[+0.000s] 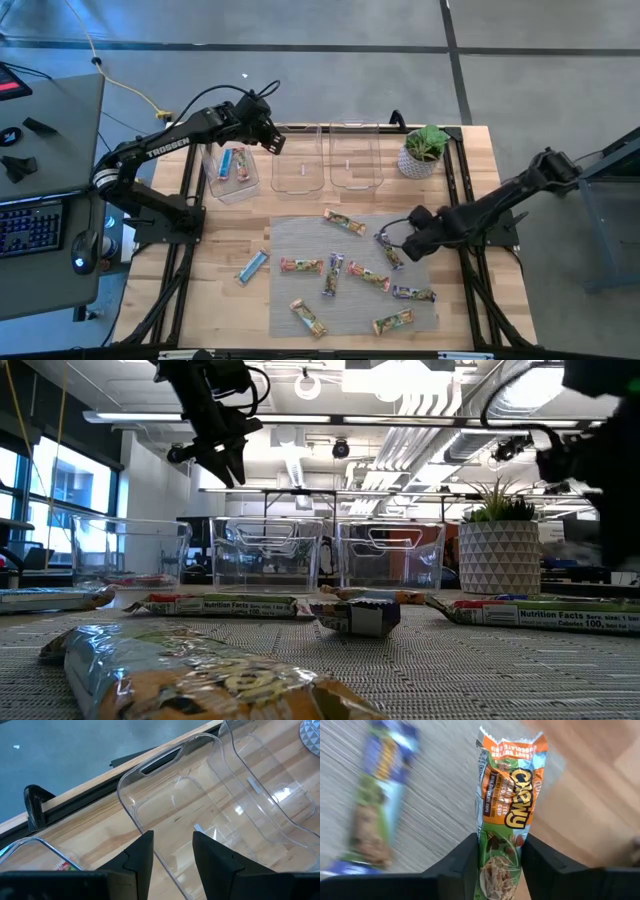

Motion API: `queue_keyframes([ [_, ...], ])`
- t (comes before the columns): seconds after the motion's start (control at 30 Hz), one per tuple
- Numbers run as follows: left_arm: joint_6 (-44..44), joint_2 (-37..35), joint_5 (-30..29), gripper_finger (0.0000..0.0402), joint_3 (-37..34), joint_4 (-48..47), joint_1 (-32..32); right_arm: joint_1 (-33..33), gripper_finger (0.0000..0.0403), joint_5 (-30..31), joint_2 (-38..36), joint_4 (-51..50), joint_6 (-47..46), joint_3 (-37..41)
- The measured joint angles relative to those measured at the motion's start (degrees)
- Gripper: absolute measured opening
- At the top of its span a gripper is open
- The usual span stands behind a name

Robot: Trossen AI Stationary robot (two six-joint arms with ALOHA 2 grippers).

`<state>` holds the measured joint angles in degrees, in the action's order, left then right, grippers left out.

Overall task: Pick and place Granola Bars by type
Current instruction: Put the yellow granola bar into the middle transparent bin

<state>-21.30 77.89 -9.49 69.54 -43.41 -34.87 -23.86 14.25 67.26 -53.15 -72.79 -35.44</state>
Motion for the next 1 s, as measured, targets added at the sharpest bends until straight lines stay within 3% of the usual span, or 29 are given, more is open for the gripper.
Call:
queue_keyframes([
  [0.1,0.0,0.0,-0.01,0.0131,0.0,0.0,0.0,0.93,0.0115,2.92,-1.74,2.05,4.23,-1.47],
  [0.2,0.0,0.0,0.01,0.0131,0.0,0.01,0.02,2.21,0.0114,10.27,-3.09,8.62,12.06,-2.82],
  [0.33,0.0,0.0,0.01,0.0131,0.0,0.01,0.01,7.32,0.0114,16.2,-3.42,26.32,32.19,-3.0],
  [0.43,0.0,0.0,0.0,0.0131,0.0,0.01,0.0,13.77,0.0114,9.28,-1.84,43.98,47.86,-3.12],
  [0.6,0.0,0.0,0.01,0.0131,0.0,0.01,0.0,25.33,0.0114,-3.48,3.73,66.11,62.93,-3.45],
  [0.73,0.0,0.0,0.01,0.0131,0.0,0.01,0.0,31.88,0.0114,-13.13,12.43,66.85,69.12,-10.42],
  [0.9,0.0,0.0,-0.01,0.0131,0.0,0.01,0.0,35.2,0.0114,-11.71,25.77,56.46,79.92,-26.58],
  [1.0,0.0,0.0,-0.02,0.0131,0.0,0.01,0.01,37.37,0.0114,-9.19,32.84,52.02,81.85,-35.64],
])
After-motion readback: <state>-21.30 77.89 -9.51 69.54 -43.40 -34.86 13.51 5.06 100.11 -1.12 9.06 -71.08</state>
